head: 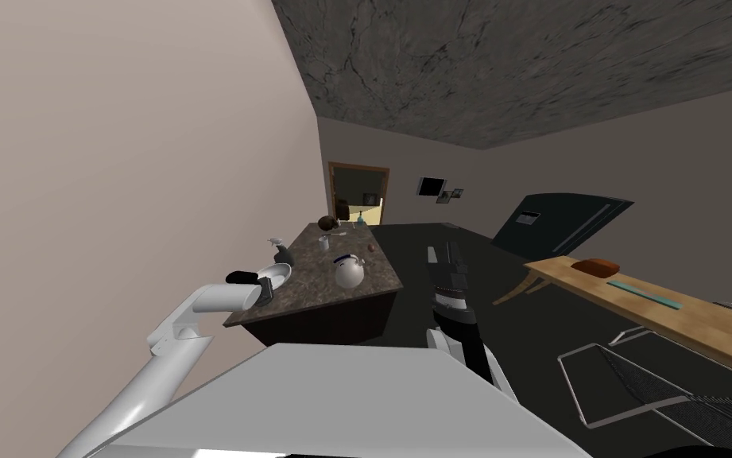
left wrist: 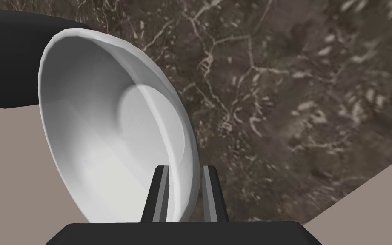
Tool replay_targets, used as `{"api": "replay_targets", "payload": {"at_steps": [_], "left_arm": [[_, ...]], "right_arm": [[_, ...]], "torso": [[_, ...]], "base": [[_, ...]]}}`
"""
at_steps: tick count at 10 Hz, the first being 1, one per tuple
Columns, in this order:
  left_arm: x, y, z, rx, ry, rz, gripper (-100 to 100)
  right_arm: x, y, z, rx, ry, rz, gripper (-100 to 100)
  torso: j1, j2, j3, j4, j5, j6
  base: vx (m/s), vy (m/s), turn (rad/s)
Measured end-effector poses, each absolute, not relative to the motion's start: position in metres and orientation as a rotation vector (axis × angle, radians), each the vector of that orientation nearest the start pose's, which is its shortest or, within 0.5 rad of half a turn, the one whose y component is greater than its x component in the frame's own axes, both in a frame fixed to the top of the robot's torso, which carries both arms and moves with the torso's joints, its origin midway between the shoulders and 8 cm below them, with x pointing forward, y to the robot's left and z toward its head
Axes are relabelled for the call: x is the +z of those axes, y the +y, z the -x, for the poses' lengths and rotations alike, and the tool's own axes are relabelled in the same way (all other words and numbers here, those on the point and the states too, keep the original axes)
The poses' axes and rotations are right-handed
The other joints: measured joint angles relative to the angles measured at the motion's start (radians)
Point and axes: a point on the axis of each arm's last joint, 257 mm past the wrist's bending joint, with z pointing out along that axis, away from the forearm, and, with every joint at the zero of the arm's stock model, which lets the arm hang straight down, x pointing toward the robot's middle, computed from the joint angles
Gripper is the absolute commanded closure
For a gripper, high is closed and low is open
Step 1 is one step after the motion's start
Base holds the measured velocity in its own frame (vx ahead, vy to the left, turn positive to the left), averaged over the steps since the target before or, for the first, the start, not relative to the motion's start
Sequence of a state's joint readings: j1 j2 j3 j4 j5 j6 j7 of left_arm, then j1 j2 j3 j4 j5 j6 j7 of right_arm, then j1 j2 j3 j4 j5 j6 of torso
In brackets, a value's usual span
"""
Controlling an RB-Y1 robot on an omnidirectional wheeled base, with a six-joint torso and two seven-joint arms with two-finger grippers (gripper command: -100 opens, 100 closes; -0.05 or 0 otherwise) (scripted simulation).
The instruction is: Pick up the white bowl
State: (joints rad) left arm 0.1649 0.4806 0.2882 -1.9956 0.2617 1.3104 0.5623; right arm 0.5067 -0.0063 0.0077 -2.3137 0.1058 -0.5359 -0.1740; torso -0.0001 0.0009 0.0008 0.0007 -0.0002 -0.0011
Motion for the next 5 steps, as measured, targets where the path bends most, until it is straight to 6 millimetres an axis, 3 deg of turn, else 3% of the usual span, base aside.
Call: {"api": "replay_targets", "payload": {"at_steps": [1, 4, 5], "left_arm": [[-0.300, 0.478, -0.368, -0.485, 1.102, 2.285, 100], [-0.288, 0.476, -0.366, -0.488, 1.101, 2.283, 100], [-0.288, 0.476, -0.366, -0.487, 1.101, 2.285, 0]], "right_arm": [[0.042, -0.260, -0.333, 1.419, 0.599, -0.601, 0], [0.042, -0.260, -0.333, 1.420, 0.599, -0.601, 0], [0.042, -0.260, -0.333, 1.420, 0.599, -0.601, 0]], "torso": [[0.000, 0.000, 0.000, 0.000, 0.000, 0.000], [-0.002, 0.003, 0.002, 0.001, -0.001, 0.000], [-0.002, 0.002, 0.002, 0.001, -0.001, 0.000]], "base": [[-0.016, -0.005, 0.004], [-0.017, -0.008, 0.003], [0.000, 0.000, 0.000]]}}
